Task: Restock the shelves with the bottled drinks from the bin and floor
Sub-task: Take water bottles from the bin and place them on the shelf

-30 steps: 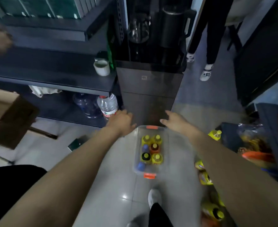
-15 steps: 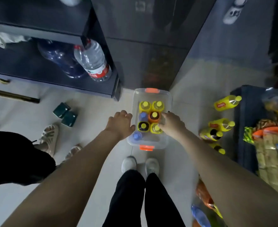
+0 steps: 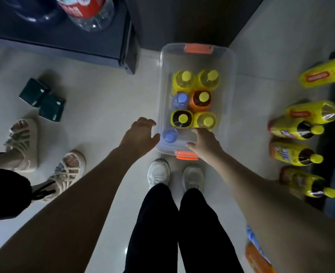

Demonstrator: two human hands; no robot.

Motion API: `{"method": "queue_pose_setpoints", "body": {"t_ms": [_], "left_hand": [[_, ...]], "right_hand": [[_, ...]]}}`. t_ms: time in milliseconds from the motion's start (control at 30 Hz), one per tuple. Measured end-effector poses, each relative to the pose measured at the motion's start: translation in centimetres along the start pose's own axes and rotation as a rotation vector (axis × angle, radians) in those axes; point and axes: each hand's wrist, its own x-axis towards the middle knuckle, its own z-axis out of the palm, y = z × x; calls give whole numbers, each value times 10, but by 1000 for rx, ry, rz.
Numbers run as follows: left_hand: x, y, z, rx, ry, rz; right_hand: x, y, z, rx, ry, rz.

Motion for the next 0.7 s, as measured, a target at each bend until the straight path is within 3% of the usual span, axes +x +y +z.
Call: {"method": "queue_pose_setpoints", "body": {"t_ms": [333, 700], "left_hand": [[57, -47, 81, -323, 146, 3], [72, -60, 102, -488, 223, -2]], "right_hand": [[72, 12, 92, 207, 83, -140], [96, 12, 121, 381, 271, -231]]}}
